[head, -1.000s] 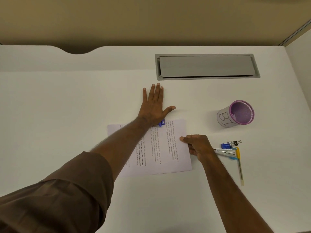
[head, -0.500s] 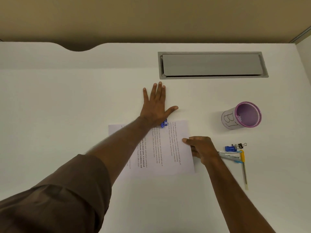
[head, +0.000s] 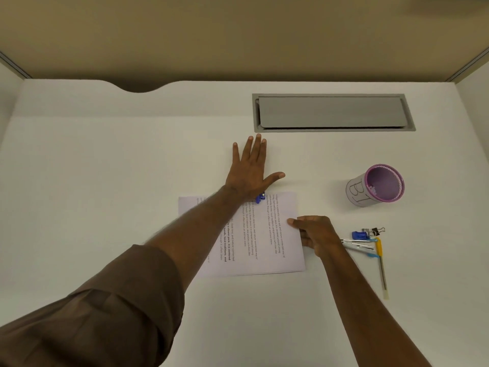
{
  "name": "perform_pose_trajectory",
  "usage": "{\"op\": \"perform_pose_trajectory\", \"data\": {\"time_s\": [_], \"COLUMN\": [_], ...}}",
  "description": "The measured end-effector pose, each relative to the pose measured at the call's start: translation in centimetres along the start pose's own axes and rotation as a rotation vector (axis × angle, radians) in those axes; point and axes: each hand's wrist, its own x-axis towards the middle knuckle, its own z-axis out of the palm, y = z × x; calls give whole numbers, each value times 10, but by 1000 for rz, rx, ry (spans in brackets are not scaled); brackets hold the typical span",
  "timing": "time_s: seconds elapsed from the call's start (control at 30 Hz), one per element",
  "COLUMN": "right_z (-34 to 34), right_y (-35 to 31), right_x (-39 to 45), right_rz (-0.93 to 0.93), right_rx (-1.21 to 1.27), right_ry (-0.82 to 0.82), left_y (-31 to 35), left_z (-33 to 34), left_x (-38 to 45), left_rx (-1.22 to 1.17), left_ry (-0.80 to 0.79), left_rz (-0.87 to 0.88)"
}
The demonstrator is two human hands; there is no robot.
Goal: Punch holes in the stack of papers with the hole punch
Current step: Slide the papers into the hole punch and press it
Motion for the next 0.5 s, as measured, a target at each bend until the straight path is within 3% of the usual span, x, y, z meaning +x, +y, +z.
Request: {"op": "perform_pose_trajectory", "data": {"time_s": [0.2, 0.5], "right_z": [0, -1], "right_y": [-2, 1], "right_x": [-3, -3], "right_rz": [-6, -24], "right_rx": [-3, -4], "right_ry": [-16, -26], "left_y": [-1, -34], "left_z": [-7, -19], "left_x": [-4, -42], "left_rx": [-62, -264], "left_ry": [-10, 109], "left_rz": [4, -50]}}
